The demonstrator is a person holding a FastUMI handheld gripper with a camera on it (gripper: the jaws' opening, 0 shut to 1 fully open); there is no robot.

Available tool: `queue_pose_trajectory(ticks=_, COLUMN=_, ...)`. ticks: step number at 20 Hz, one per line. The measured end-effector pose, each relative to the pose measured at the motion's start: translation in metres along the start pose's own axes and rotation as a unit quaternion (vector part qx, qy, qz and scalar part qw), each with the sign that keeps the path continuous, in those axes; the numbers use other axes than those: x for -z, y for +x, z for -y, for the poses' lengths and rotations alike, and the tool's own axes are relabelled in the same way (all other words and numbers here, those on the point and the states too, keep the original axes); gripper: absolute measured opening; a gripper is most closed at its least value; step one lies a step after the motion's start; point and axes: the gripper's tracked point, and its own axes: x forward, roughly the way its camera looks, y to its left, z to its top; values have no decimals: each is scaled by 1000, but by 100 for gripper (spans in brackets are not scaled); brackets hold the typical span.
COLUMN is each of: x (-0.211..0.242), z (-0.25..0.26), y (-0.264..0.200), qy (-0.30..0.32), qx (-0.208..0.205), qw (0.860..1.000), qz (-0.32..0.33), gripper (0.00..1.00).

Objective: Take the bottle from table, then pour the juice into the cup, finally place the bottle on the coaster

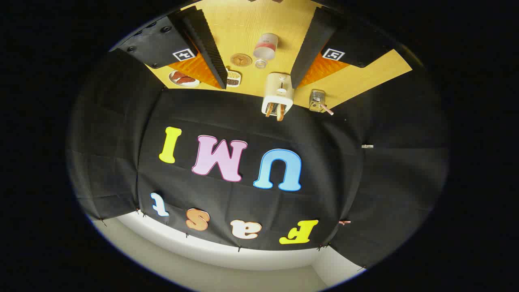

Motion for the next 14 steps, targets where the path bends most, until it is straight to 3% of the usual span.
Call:
queue_pose_trajectory(ticks=5, x=0, z=4, y=-2, qy=1, qx=-9, qw=1000, qz=2, gripper=97)
queue_pose_trajectory(ticks=11, x=-17, z=39, y=-5, qy=32, qx=37, qw=998, qz=46, gripper=97)
queue_pose_trajectory(ticks=14, x=-6, z=41, y=-4, qy=32, qx=30, qw=998, qz=36, gripper=97)
